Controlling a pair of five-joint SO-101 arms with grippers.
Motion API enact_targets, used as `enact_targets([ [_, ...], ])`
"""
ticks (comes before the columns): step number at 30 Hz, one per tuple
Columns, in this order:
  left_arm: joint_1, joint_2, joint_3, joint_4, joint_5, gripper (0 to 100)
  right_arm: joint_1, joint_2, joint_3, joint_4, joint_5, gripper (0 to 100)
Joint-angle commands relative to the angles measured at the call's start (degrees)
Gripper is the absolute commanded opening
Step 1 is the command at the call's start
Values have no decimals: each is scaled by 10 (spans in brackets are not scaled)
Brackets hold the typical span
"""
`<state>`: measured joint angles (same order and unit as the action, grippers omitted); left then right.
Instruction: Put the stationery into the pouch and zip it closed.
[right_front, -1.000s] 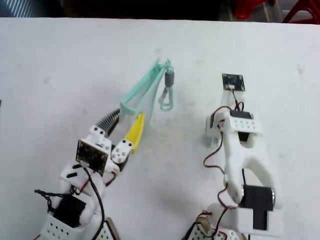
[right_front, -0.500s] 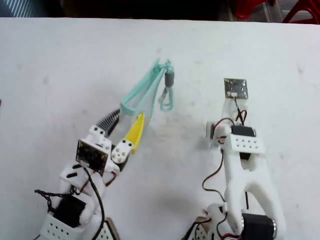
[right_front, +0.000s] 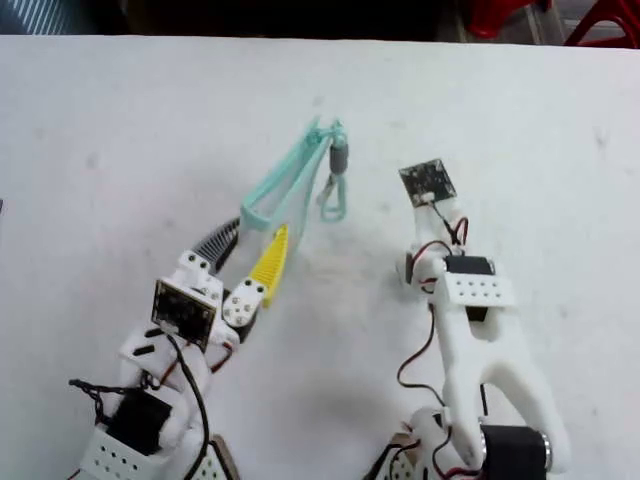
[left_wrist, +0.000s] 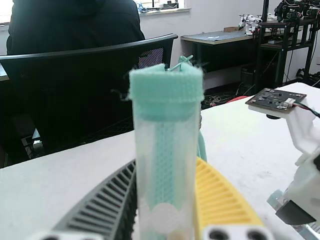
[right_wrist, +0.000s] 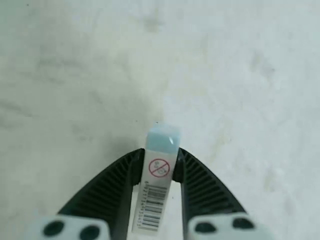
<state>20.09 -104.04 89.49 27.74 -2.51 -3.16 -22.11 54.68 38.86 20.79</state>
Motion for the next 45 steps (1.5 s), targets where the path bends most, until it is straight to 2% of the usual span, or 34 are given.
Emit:
enact_targets([
  [1, 8, 3, -11, 2, -4, 146, -4, 51, -28, -5, 10, 17],
  [8, 5, 3, -12, 2, -4, 146, 0, 181, -155, 92, -47, 39],
  [11, 5, 3, -13, 2, -4, 146, 0, 188, -180, 130, -77, 134],
  [15, 5, 3, -13, 2, -4, 146, 0, 187, -180, 131, -79, 229],
  [26, 5, 3, -13, 2, -4, 146, -7, 194, -218, 130, -84, 171],
  [33, 5, 3, -13, 2, -4, 146, -13, 194, -204, 128, -131, 115],
  [45, 5, 3, -13, 2, -4, 146, -11, 194, -194, 128, -131, 116],
])
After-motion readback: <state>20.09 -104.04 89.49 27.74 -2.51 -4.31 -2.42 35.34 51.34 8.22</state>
